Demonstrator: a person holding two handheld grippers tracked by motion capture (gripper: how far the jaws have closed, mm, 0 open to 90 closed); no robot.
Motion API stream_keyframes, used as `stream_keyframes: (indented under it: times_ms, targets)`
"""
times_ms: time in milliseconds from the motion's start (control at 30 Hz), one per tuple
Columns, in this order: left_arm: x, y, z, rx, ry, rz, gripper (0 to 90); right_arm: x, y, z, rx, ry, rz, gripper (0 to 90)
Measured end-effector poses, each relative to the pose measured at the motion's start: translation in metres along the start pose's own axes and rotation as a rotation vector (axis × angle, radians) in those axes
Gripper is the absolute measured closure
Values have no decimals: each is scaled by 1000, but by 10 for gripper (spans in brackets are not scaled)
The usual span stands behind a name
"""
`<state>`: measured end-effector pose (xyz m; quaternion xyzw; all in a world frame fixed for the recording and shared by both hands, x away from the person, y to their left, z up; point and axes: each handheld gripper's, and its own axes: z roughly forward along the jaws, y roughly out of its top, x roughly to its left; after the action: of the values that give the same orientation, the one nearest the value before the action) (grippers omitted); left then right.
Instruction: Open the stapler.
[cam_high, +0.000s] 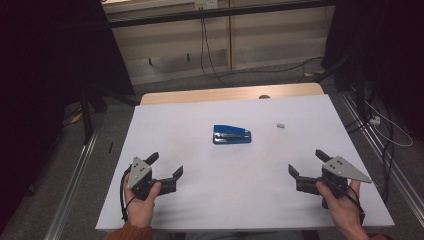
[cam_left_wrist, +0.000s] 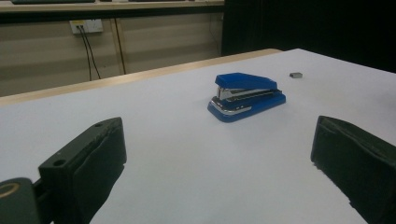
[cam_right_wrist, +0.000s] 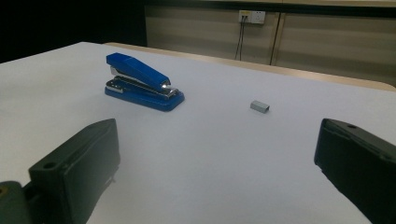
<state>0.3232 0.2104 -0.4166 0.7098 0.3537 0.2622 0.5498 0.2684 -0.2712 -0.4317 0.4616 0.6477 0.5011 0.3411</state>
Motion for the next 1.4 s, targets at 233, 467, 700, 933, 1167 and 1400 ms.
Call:
stream_keyframes:
  times_ms: [233,467,700,933,1167,1400]
  targets:
    - [-1,-1,3,14,0,1,34,2,0,3,5,19,3,0]
    - [-3,-2,3,32,13,15,33,4,-1,9,15,41,-5,0]
    - [-5,-1,9,72,-21,4,33,9,-1,15,36,79,-29,3]
    - [-7,-1,18,87,-55,11,31,13,1,22,25,104,-56,0]
    - [-20,3,28,129,-105,67,39,21,4,34,23,137,-66,2]
    - [-25,6,38,121,-99,90,63,27,9,46,18,155,-73,0]
